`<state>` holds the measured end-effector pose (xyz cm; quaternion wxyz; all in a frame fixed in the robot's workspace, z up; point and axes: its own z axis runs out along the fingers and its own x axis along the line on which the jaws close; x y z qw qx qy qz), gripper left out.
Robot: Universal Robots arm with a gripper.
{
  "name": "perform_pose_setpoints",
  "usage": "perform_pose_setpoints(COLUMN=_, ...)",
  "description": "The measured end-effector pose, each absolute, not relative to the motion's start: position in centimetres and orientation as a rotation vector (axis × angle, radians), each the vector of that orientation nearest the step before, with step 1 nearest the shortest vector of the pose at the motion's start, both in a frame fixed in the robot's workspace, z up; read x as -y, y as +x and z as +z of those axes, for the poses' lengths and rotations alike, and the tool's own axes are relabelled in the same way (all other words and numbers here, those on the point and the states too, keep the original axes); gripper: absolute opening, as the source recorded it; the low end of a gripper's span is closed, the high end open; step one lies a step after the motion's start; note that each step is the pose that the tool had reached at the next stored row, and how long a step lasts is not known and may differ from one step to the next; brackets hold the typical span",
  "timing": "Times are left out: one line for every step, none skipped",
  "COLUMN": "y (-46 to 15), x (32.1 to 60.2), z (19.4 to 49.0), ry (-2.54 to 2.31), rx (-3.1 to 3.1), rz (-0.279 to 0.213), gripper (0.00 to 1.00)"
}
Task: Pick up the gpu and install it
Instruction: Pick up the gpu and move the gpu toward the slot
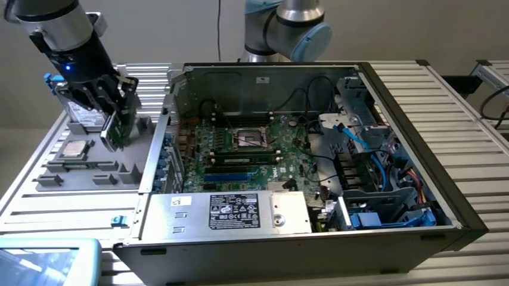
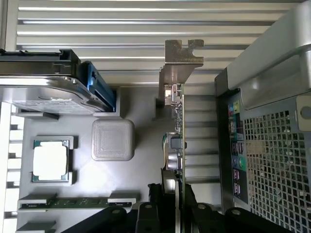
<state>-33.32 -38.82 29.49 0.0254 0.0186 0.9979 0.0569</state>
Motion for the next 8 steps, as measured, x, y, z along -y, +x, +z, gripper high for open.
perform_pose_setpoints(y=-33.3, x=38.8, z=29.9, ry=0.058, rx=-3.085, rz=0.176, gripper=0.29)
perform_pose_setpoints(y=-33.3, x=38.9, z=30.4, ry=0.058, rx=-3.085, rz=0.176, gripper=0.29)
perform_pose_setpoints(y=-33.3, x=38.9, z=30.8, ry=0.057, rx=-3.085, rz=0.176, gripper=0.29)
perform_pose_setpoints(y=-33.3, x=38.9, z=31.3, ry=0.058, rx=-3.085, rz=0.176, gripper=0.29)
perform_pose_setpoints(y=-33.3, x=38.9, z=31.7, ry=0.057, rx=-3.085, rz=0.176, gripper=0.29)
perform_pose_setpoints(y=-33.2, x=39.0, z=32.2, ry=0.057, rx=-3.085, rz=0.176, gripper=0.29)
perform_pose_setpoints(y=-33.2, x=39.0, z=32.7, ry=0.058, rx=-3.086, rz=0.176, gripper=0.29)
perform_pose_setpoints(y=-33.1, x=39.0, z=33.1, ry=0.058, rx=-3.087, rz=0.176, gripper=0.29)
